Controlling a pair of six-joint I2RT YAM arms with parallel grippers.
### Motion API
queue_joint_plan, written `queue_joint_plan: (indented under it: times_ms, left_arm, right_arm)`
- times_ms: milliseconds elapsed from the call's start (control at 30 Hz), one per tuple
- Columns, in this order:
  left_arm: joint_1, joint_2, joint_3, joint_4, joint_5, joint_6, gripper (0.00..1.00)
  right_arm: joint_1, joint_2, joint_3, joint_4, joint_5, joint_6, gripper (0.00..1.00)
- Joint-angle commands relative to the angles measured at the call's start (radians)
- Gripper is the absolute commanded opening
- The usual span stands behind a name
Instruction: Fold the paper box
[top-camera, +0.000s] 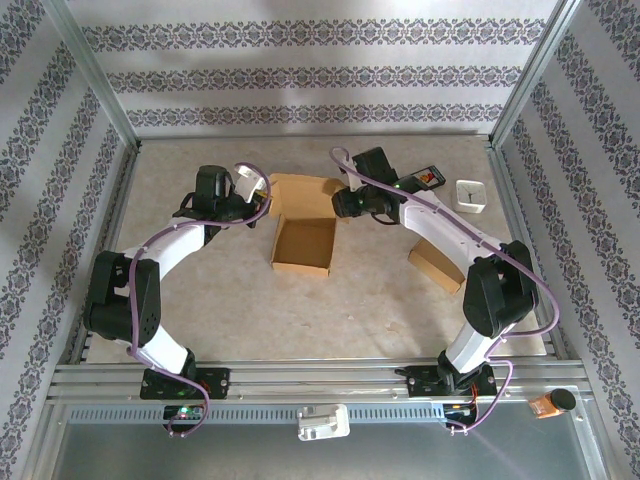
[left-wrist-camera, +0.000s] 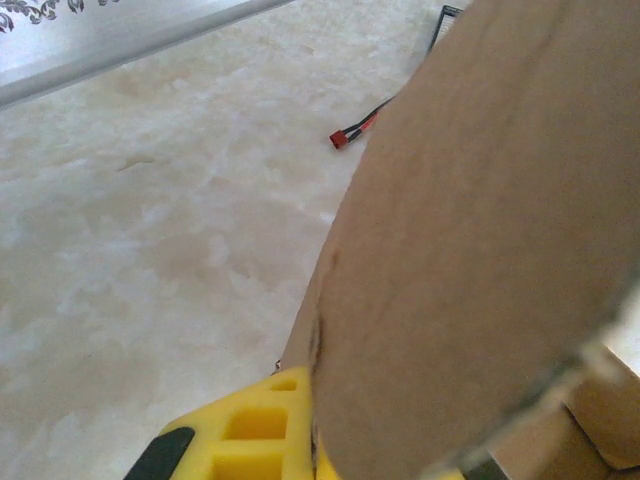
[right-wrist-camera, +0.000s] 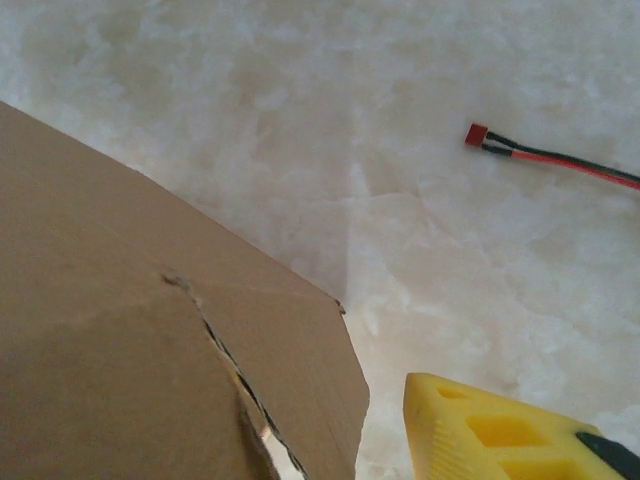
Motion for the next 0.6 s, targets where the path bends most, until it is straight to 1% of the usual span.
queue_joint_plan:
  times_ms: [0, 100, 167, 267, 367, 433, 567]
  left_arm:
    - [-0.014, -0.005, 0.034, -0.010, -0.008, 0.020, 0.00]
    - [-0.015, -0.007, 0.036, -0.018, -0.020, 0.010, 0.00]
    - [-0.020, -0.007, 0.039, -0.021, -0.045, -0.022, 0.00]
    - [-0.036, -0.008, 0.023, 0.016, -0.078, -0.087, 0.00]
    - [-0.060, -0.002, -0.005, 0.076, -0.109, -0.170, 0.00]
    - [-0.084, 0.004, -0.016, 0.099, -0.135, -0.212, 0.00]
    - [-0.144, 0.001, -0.034, 0.118, -0.206, -0.299, 0.00]
  right_arm:
    - [0.007, -0.003, -0.004, 0.011, 0.006, 0.023, 0.40]
    - [0.015, 0.000, 0.000, 0.008, 0.002, 0.025, 0.31]
    - [0.016, -0.004, 0.001, 0.004, 0.011, 0.042, 0.27]
    - [0.016, -0.004, 0.007, 0.003, 0.008, 0.100, 0.24]
    - [0.011, 0.026, 0.039, -0.027, -0.002, 0.209, 0.24]
    - [0.008, 0.057, 0.062, -0.046, -0.030, 0.272, 0.24]
    - [0.008, 0.086, 0.067, -0.015, -0.079, 0.381, 0.23]
